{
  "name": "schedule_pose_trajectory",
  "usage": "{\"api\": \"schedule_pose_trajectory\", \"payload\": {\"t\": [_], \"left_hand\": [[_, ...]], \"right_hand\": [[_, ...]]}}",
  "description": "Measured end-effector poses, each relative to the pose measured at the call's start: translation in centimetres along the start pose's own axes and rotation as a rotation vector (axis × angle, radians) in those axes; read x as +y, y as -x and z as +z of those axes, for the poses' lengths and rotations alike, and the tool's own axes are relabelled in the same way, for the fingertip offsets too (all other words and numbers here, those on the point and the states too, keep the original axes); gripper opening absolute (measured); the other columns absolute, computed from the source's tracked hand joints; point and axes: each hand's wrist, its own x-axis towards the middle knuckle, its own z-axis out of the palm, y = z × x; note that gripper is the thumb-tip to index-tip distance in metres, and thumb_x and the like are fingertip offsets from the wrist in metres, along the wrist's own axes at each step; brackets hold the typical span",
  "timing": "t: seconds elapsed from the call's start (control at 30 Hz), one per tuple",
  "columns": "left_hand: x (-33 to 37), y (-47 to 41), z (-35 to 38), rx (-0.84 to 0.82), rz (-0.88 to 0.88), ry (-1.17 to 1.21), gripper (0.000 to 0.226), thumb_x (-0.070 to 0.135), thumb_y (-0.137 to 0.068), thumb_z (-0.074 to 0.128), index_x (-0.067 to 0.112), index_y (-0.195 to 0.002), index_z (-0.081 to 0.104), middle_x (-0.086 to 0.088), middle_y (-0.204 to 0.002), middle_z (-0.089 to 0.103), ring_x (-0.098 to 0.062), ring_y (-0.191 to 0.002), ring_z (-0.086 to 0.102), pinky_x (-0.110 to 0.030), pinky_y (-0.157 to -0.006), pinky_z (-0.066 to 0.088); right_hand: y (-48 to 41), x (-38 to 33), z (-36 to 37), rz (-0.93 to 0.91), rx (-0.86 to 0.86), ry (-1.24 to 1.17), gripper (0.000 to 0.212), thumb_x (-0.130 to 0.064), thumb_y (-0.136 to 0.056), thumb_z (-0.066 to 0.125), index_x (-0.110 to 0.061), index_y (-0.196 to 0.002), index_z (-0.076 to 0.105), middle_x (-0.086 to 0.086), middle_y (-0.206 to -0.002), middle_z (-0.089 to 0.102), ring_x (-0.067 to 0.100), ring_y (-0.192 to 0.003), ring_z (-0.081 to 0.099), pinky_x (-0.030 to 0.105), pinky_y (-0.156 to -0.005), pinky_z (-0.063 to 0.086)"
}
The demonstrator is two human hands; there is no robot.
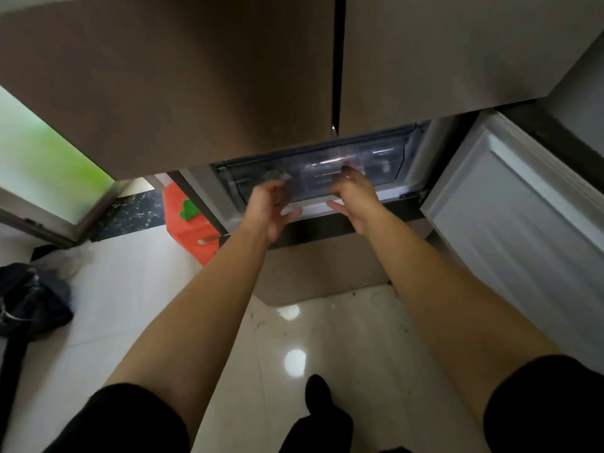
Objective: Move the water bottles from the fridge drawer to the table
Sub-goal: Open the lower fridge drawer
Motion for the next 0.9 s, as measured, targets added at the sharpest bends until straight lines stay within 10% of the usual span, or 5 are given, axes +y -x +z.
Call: {"api": "schedule_pose_trajectory", "payload": {"t": [0.2, 0.3, 0.47, 0.63, 0.9], "left_hand": [[1.7, -3.5, 0.7, 0.039, 0.076, 0.154, 0.019, 0.035, -0.094, 0.054, 0.017, -0.096, 0.058, -0.006, -0.093, 0.058, -0.023, -0.092, 0.060, -0.040, -0.080, 0.054], [1.4, -4.8, 0.8, 0.038, 0.093, 0.183, 0.028, 0.039, -0.095, 0.058, 0.016, -0.112, 0.059, -0.010, -0.112, 0.061, -0.026, -0.108, 0.060, -0.044, -0.087, 0.054], [1.4, -7.0, 1.7, 0.088, 0.130, 0.213, 0.018, 0.027, -0.098, 0.056, 0.011, -0.107, 0.059, -0.011, -0.096, 0.063, -0.027, -0.103, 0.062, -0.049, -0.099, 0.051], [0.7, -8.8, 1.2, 0.099, 0.160, 0.147, 0.021, 0.029, -0.100, 0.054, 0.013, -0.110, 0.060, -0.011, -0.109, 0.067, -0.023, -0.106, 0.066, -0.044, -0.097, 0.053], [0.1, -9.0, 1.9, 0.147, 0.206, 0.106, 0.030, 0.038, -0.095, 0.059, 0.011, -0.109, 0.061, -0.006, -0.105, 0.068, -0.018, -0.100, 0.067, -0.035, -0.088, 0.057]], "right_hand": [[-4.4, -1.9, -0.2, 0.022, 0.020, -0.240, 0.041, -0.012, -0.096, 0.059, -0.014, -0.136, 0.050, 0.004, -0.121, 0.061, 0.022, -0.120, 0.058, 0.039, -0.092, 0.055], [-6.3, -2.3, -0.5, 0.038, 0.061, -0.282, 0.016, -0.025, -0.094, 0.066, -0.017, -0.108, 0.062, 0.004, -0.109, 0.063, 0.022, -0.115, 0.059, 0.042, -0.096, 0.054], [-8.1, -1.6, -0.6, 0.054, 0.067, -0.292, 0.105, -0.037, -0.066, 0.089, -0.016, -0.151, 0.030, 0.007, -0.111, 0.062, 0.017, -0.087, 0.064, 0.036, -0.078, 0.061], [-10.0, -1.6, -1.0, 0.033, 0.074, -0.450, 0.100, -0.023, -0.079, 0.083, -0.017, -0.154, 0.017, 0.012, -0.121, 0.065, 0.022, -0.103, 0.069, 0.036, -0.078, 0.062], [-10.1, -1.7, -1.0, -0.018, 0.069, -0.288, 0.092, -0.034, -0.080, 0.082, -0.006, -0.151, 0.032, 0.003, -0.083, 0.062, 0.006, -0.051, 0.062, 0.026, -0.056, 0.054]]}}
